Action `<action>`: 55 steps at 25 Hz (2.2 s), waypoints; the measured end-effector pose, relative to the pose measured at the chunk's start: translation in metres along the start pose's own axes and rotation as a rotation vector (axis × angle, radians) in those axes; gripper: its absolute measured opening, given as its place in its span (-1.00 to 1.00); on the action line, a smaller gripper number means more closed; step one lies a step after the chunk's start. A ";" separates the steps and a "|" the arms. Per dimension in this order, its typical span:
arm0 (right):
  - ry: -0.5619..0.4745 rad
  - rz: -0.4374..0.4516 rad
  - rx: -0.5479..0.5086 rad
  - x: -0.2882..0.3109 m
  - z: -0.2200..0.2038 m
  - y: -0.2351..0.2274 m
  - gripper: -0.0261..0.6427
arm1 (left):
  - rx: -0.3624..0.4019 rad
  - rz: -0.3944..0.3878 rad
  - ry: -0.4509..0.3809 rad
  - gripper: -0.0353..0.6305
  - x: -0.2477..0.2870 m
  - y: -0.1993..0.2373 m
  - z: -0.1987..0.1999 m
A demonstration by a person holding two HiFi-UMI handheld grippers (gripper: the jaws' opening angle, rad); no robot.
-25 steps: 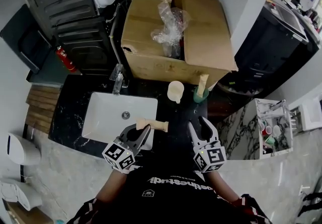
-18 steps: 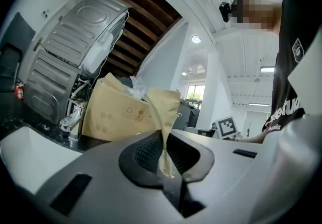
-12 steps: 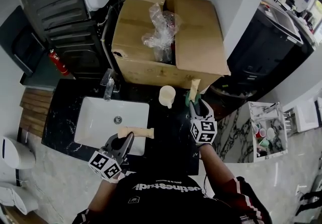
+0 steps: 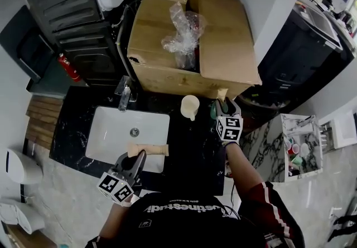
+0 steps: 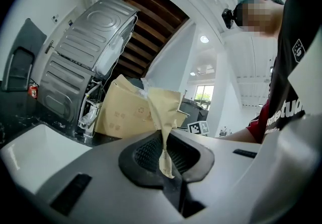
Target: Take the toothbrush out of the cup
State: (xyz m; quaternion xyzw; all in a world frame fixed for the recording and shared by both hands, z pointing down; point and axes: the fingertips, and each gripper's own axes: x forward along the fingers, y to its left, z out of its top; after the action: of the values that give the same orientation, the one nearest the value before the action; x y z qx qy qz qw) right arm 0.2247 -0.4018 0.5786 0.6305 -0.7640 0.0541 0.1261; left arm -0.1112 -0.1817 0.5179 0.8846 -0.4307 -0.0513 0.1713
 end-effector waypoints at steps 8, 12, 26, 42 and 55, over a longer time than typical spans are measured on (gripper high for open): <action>0.003 -0.008 -0.042 0.002 -0.004 0.002 -0.80 | -0.003 0.002 -0.005 -0.79 0.001 0.002 -0.001; -0.020 -0.010 -0.057 -0.004 0.005 0.004 -0.80 | -0.012 -0.007 -0.006 -0.79 0.003 -0.002 0.000; -0.152 -0.006 -0.078 -0.042 0.104 0.001 -0.81 | -0.025 -0.069 -0.042 -0.79 0.013 -0.018 0.004; -0.174 0.015 -0.066 -0.132 0.085 0.041 -0.81 | 0.081 -0.101 -0.062 -0.79 0.041 -0.030 0.013; -0.126 0.051 0.023 -0.244 0.039 0.099 -0.81 | 0.131 -0.184 -0.033 -0.79 0.077 -0.061 -0.002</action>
State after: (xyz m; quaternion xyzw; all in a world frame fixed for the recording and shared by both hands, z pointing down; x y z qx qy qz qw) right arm 0.1649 -0.1599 0.4854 0.6142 -0.7857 0.0264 0.0689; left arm -0.0166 -0.2063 0.5032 0.9287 -0.3528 -0.0531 0.1006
